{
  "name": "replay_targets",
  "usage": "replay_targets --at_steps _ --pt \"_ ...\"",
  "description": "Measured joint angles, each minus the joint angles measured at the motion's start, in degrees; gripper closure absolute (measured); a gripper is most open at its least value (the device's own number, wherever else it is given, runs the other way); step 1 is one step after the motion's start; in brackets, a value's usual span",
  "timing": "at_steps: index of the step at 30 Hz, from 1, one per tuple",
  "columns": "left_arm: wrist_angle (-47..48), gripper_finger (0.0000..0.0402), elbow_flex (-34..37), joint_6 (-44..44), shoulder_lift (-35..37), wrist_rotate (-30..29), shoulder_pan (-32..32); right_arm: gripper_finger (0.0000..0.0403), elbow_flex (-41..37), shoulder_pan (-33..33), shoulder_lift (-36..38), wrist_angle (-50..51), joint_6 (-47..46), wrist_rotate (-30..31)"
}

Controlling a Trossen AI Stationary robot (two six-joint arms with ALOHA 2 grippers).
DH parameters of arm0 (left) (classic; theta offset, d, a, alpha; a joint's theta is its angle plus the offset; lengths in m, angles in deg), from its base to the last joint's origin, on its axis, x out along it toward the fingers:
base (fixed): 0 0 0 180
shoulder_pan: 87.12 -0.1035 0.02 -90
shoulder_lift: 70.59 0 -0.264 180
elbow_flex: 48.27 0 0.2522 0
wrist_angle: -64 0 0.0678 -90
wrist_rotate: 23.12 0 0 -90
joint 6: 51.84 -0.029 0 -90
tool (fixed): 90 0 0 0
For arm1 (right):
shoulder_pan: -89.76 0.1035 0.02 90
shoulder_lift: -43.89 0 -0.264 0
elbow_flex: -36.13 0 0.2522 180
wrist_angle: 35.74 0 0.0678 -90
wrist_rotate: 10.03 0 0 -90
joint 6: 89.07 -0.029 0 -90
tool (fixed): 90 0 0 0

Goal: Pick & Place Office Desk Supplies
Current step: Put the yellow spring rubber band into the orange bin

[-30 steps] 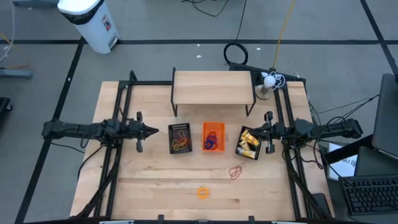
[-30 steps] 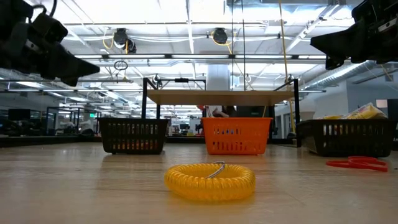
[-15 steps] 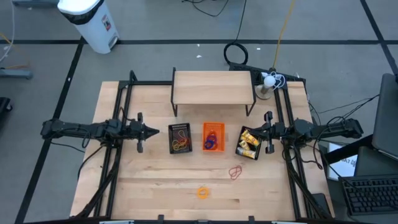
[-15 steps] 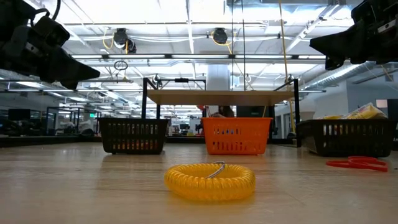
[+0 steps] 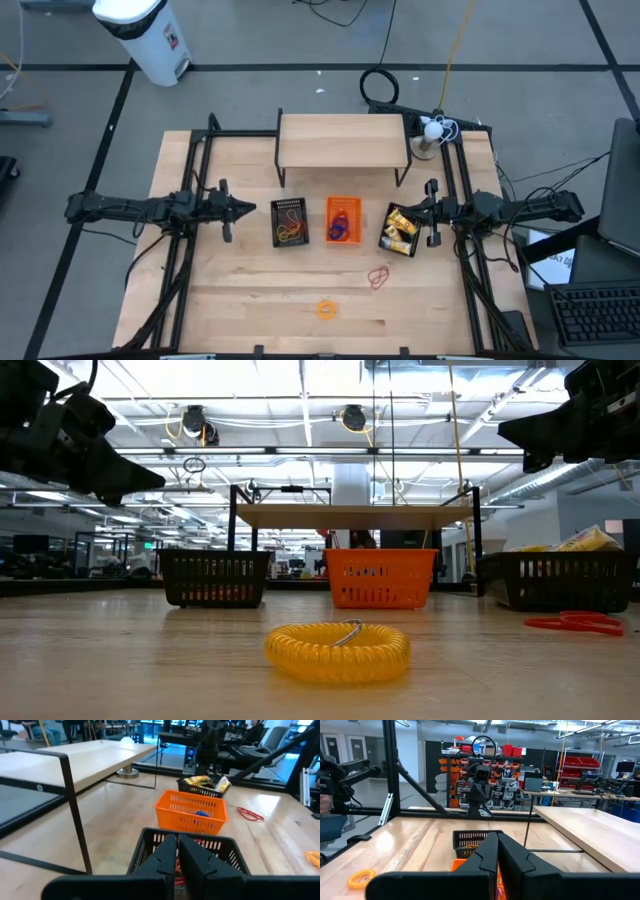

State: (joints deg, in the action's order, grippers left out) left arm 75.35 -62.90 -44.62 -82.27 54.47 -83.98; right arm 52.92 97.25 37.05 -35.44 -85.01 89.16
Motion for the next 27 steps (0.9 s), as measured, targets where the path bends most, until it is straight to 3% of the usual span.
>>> replay_targets --at_steps 10,15,20,27 --pt "-0.5 0.0399 0.0 1.9 0.0 -0.1 0.0 0.0399 0.0 0.0 0.0 0.0 -0.2 0.0" --pt "-0.3 0.0389 0.0 1.6 0.0 0.0 0.0 0.0399 0.0 0.0 0.0 0.0 -1.7 0.0" --pt "0.5 0.0396 -0.1 -2.2 -0.3 3.5 0.8 0.0399 0.0 0.0 0.0 0.0 -1.8 0.0" --pt "0.5 0.0385 -0.1 0.5 -0.3 1.0 1.5 0.0399 0.0 0.0 0.0 -0.8 -0.4 0.0"
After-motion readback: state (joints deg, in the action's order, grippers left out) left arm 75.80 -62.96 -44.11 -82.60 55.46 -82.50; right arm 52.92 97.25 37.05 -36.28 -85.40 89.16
